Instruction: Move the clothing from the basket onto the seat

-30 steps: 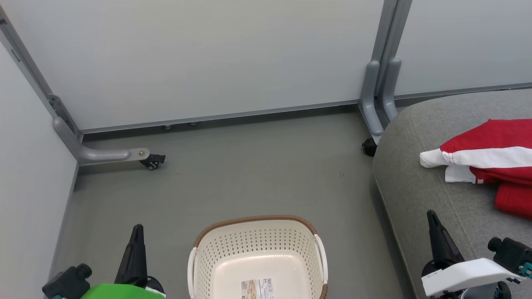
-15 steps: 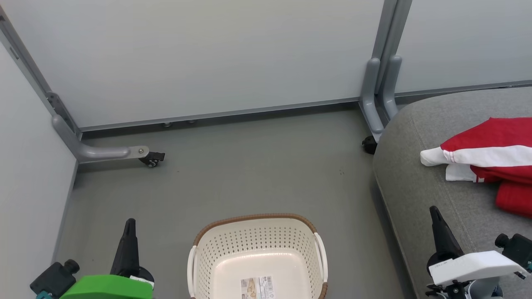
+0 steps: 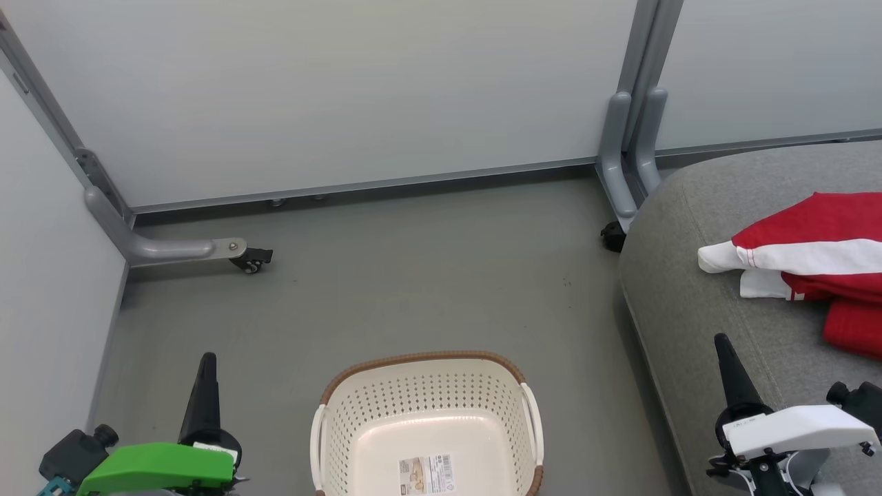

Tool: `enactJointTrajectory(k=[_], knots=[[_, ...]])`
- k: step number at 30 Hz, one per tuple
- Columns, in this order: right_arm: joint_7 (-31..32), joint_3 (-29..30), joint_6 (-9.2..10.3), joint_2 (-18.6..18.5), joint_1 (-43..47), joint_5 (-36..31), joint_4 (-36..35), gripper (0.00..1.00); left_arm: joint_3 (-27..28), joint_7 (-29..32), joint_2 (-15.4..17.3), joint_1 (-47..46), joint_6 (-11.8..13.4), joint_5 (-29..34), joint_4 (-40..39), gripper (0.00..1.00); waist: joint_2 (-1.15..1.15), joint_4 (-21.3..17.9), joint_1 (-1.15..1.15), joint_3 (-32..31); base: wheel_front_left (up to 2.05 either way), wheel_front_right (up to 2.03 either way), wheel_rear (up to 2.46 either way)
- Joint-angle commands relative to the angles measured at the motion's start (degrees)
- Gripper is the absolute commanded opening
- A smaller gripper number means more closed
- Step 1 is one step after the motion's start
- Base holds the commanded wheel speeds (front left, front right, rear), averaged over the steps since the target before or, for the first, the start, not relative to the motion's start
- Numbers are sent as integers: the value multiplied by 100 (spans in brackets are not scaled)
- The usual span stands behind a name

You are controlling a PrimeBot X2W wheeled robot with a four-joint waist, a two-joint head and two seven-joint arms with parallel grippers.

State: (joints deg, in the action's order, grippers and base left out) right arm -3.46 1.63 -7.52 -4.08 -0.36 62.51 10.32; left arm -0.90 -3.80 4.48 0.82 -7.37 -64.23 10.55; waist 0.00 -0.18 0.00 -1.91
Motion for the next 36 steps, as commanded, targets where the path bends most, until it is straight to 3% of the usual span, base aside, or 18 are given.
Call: enactJointTrajectory(k=[1, 36], knots=[[49, 31, 2, -42, -134, 174, -22, 0, 41, 36, 54, -172, -11, -168, -27, 0, 0, 1, 0, 5, 0, 0, 0], [552, 200, 3, -36, -430, 2027, 221, 0, 337, 540, 40, -525, -17, -1942, 201, 0, 0, 11, 0, 118, 0, 0, 0]])
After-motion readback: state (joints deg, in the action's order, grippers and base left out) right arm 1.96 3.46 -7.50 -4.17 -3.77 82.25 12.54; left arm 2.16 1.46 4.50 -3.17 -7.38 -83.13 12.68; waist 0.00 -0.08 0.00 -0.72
